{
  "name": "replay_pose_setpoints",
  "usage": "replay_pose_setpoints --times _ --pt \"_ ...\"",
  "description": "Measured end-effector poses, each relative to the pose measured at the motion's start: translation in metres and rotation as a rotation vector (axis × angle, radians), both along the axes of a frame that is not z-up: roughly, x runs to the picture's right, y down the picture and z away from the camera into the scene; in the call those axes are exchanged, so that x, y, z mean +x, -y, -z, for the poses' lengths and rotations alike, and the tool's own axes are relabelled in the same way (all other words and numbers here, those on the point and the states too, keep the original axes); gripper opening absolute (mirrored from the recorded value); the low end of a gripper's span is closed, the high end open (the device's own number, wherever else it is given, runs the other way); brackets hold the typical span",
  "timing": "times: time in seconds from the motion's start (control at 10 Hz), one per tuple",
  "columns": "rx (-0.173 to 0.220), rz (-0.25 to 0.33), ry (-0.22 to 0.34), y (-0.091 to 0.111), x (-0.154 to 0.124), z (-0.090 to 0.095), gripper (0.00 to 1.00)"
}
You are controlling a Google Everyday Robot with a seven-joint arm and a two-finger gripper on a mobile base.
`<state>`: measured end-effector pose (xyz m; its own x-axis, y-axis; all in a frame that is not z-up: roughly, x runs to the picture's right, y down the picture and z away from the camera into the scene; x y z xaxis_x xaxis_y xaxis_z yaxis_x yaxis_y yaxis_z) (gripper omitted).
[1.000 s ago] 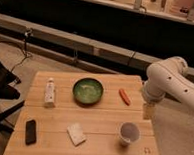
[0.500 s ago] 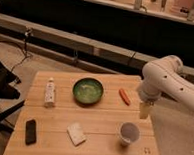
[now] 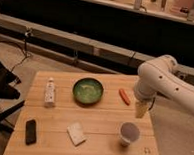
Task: Place the bottle in the ceramic bowl
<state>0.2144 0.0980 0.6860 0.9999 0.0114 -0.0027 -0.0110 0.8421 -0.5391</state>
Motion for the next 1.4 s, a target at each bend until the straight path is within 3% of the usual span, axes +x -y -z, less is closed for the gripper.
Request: replay_pose_setpoints --times 1.4 --pt "0.047 0.099 0.103 0.016 -0.065 0.002 0.80"
